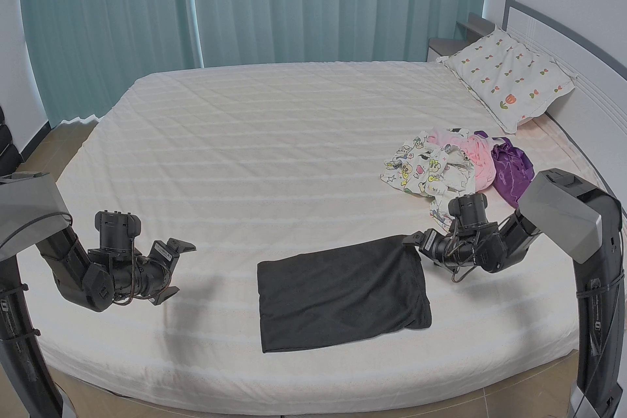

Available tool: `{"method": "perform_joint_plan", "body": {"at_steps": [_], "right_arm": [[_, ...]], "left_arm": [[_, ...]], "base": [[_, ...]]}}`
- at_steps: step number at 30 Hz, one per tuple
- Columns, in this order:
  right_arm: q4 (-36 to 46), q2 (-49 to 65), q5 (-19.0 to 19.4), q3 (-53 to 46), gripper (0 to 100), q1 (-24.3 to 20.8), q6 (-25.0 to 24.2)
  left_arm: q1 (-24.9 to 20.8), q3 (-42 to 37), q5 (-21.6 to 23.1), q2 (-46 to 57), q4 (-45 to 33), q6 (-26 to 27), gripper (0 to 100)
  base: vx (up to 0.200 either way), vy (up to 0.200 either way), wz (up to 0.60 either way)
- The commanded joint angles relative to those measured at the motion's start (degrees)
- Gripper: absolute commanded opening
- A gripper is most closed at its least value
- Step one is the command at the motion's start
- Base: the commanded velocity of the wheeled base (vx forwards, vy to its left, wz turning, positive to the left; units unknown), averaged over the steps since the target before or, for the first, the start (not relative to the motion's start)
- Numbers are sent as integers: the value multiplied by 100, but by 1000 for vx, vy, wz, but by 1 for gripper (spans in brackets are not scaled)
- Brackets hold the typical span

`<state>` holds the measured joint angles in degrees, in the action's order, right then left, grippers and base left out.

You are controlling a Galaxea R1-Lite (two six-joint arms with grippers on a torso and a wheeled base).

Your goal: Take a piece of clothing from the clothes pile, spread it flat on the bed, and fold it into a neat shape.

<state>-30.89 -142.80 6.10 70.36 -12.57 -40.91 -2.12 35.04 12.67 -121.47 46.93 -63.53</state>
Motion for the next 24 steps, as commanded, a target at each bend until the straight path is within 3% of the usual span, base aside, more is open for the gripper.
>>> {"method": "perform_joint_plan", "body": {"at_steps": [1,9,18,19,24], "right_arm": [[-954,886,278,-1886,100,-272,329],[-2009,947,366,-3442,100,-686,549],[-2114,912,357,-3635,100,-782,558],[-2114,912,357,-3644,0,-791,558],[-2070,956,348,-3741,0,-791,602]], "left_arm": [[1,3,-1,-9,0,-11,100],[1,3,-1,-9,0,-11,100],[10,3,-1,-9,0,-11,100],[1,12,-1,-9,0,-11,100],[1,12,-1,-9,0,-11,100]], "base": [[0,0,0],[0,0,0],[0,0,0],[0,0,0],[0,0,0]]}}
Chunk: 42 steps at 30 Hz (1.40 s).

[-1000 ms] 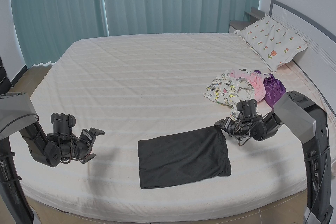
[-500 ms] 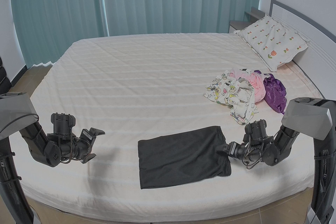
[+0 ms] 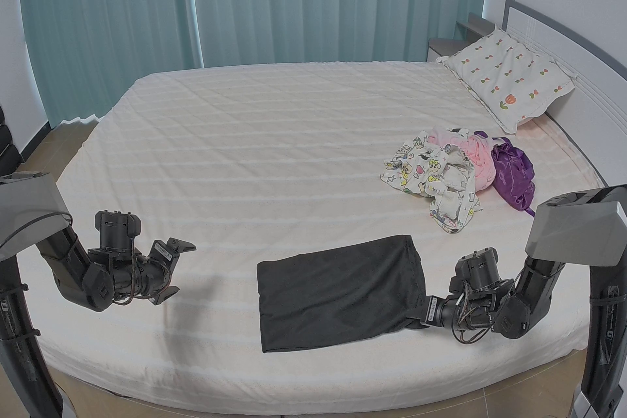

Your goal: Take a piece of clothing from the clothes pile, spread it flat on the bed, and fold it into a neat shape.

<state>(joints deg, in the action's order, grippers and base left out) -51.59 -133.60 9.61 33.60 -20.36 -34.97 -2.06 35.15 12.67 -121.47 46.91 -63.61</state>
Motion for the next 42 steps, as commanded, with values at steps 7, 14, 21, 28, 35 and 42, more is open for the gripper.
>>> {"method": "perform_joint_plan", "body": {"at_steps": [7,14,21,28,35,42], "right_arm": [[-53,158,-3,-442,0,14,219],[-62,255,-11,-547,0,41,307],[-62,176,-3,-556,100,32,333],[-264,449,-3,-679,100,120,184],[-1187,290,-38,-995,100,225,-545],[-1740,150,-11,-1198,100,357,-879]], "left_arm": [[-5,-8,-1,-9,2,-2,100],[-5,-8,-1,-9,2,-2,100],[-5,-34,-1,0,11,7,100],[-567,-60,-106,79,2,59,100],[-1429,27,-546,0,-59,420,100],[-1851,63,-599,35,-244,428,100]], "base": [[0,0,0],[0,0,0],[0,0,0],[0,0,0],[0,0,0],[0,-86,0]]}}
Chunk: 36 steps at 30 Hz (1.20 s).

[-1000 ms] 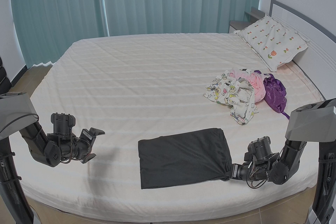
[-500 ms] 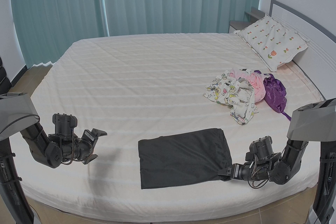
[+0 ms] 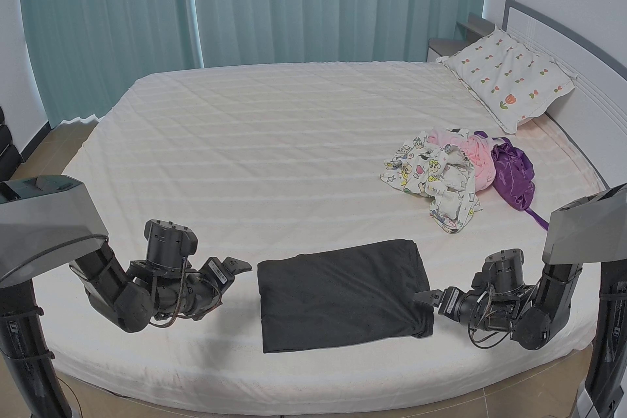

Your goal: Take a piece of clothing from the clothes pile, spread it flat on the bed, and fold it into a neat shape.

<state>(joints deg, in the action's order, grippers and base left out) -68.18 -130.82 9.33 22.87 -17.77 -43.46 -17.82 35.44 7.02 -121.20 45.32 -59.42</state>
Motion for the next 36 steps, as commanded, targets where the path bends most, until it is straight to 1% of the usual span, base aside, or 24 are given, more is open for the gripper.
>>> {"method": "perform_joint_plan", "body": {"at_steps": [1,9,12,15,19,20,21,23,26,27,31,36], "right_arm": [[-81,-137,25,-125,100,99,-40],[-90,-137,25,-125,100,99,-66],[-90,-146,25,-125,100,99,-66],[-99,-137,25,-116,100,99,-75],[-99,-137,17,-116,100,90,-84],[-99,-137,17,-116,100,90,-84],[-99,-137,17,-116,100,90,-84],[-99,-137,17,-116,100,90,-84],[-99,-137,8,-116,100,90,-84],[-99,-137,8,-116,100,90,-84],[-99,-137,8,-116,100,90,-84],[-99,-146,17,-116,100,99,-84]], "left_arm": [[-310,33,-52,9,-94,9,100],[-433,51,-131,-35,-68,0,100],[-424,77,-192,-88,-59,0,100],[-433,148,-342,-325,-41,115,100],[-415,218,-676,-739,-41,862,100],[-415,218,-676,-739,-41,862,100],[-415,244,-825,-923,-24,1240,100],[-415,350,-975,-1134,64,1538,100],[-433,411,-1133,-1310,275,1661,100],[-441,411,-1186,-1389,425,1758,100],[-441,420,-1203,-1547,627,2180,100],[-503,534,-1194,-1573,767,2189,100]], "base": [[0,-200,0],[0,-200,0],[0,0,0],[0,0,0],[0,0,0],[0,0,0],[0,0,0],[0,0,0],[0,0,0],[0,0,0],[0,0,0],[0,0,0]]}}
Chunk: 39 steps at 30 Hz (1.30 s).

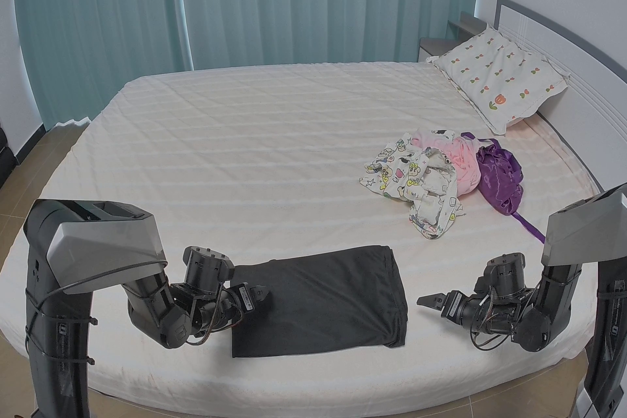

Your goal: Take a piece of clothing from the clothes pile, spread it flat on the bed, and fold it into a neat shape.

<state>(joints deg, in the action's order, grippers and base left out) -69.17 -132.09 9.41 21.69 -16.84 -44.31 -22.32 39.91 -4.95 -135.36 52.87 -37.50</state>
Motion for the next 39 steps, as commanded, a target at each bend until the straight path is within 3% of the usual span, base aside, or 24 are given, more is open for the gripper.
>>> {"method": "perform_joint_plan", "body": {"at_steps": [1,13,14,20,36,39], "right_arm": [[0,-10,8,2,100,5,2],[-106,34,-9,-86,100,-48,2],[-220,7,-9,-121,100,-48,-7],[-712,-133,-1,-270,100,-39,10],[-730,-151,17,-297,100,-13,10],[-730,-151,17,-305,100,-13,10]], "left_arm": [[-71,105,3,-157,13,-3,100],[-282,465,20,-385,-14,14,100],[-282,438,20,-377,-31,6,0],[-273,236,12,-324,-14,-21,0],[-115,25,-112,28,-5,-276,0],[-53,-54,-112,89,-5,-276,0]], "base": [[0,0,0],[0,0,0],[0,0,0],[0,0,0],[0,0,0],[0,200,0]]}}
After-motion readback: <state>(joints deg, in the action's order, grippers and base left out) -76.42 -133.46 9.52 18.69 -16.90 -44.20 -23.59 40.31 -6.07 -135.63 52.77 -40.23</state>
